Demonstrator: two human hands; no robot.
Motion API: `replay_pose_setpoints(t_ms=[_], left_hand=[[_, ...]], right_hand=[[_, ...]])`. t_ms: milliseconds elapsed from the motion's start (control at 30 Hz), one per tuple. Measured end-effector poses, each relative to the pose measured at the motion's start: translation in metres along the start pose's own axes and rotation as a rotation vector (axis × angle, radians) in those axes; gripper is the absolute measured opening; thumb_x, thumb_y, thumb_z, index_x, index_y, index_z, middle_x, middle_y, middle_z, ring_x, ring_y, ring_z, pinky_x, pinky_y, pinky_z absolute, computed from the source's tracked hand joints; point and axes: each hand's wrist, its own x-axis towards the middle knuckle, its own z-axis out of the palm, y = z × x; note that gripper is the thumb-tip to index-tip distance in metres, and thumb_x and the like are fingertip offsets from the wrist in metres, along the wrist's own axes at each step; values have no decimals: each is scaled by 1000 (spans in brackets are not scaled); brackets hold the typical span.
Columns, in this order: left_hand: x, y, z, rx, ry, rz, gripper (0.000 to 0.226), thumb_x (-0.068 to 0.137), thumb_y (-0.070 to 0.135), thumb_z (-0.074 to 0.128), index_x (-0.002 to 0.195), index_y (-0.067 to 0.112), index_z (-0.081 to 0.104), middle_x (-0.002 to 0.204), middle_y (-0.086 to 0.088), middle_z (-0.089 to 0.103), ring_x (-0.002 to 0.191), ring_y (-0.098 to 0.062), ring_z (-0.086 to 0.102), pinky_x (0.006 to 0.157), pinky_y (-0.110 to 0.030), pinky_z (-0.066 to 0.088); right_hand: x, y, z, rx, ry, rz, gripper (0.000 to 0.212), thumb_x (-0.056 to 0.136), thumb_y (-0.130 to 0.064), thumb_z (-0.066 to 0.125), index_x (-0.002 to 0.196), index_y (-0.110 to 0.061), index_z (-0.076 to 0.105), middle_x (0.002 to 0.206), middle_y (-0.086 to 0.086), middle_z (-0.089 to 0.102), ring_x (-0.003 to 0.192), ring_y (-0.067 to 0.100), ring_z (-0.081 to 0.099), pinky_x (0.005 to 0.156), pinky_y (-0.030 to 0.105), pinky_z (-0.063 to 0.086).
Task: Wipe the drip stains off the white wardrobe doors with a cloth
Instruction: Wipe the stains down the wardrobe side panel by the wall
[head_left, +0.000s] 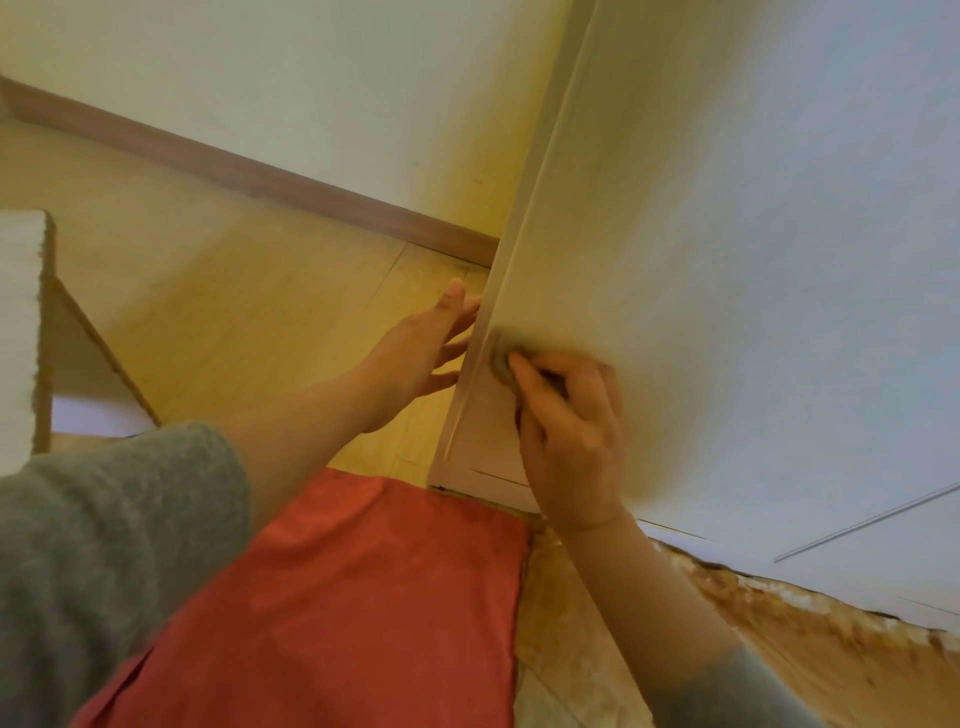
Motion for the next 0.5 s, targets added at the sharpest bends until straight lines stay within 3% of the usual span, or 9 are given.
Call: replay_pose_setpoints(t_ms=[100, 200, 333, 433, 500], left_hand=[[2, -1, -1, 1, 14, -15, 57, 101, 58, 22, 145, 31, 46, 148, 11, 49, 135, -15, 47, 112, -43, 41], [3, -1, -2, 1, 30, -21, 56, 102, 57, 22, 145, 30, 46, 147, 13, 50, 133, -13, 49, 113, -44, 40], [1, -2, 0, -24, 27, -5, 50, 103, 54, 24, 140, 32, 49, 142, 15, 53, 128, -9, 51, 103, -33, 47], [0, -2, 3, -17, 26, 2, 51, 104, 53, 23, 142, 31, 48, 142, 15, 53, 119, -3, 54, 92, -23, 48], [-1, -3, 4, -9, 20, 2, 51, 104, 52, 23, 143, 30, 47, 143, 16, 53, 114, 0, 54, 93, -25, 48]], right_hand=[[3, -2, 10, -18, 12, -36, 14, 94, -9, 65, 103, -6, 76, 96, 3, 55, 83, 20, 51, 64, 27, 45], [-37, 0, 26, -24, -113, -107, 16, 93, -12, 65, 109, -13, 70, 93, -1, 53, 79, 16, 48, 53, 28, 44], [-80, 6, 42, 69, -311, -160, 47, 74, -7, 83, 110, -16, 54, 92, -2, 51, 79, 14, 46, 48, 26, 48], [-92, 10, 48, 51, -344, -225, 25, 84, -10, 66, 109, -12, 68, 94, -1, 50, 83, 15, 46, 51, 26, 50], [-100, 10, 51, 53, -359, -236, 23, 87, -13, 56, 101, -10, 75, 91, 1, 57, 83, 16, 47, 52, 27, 53]])
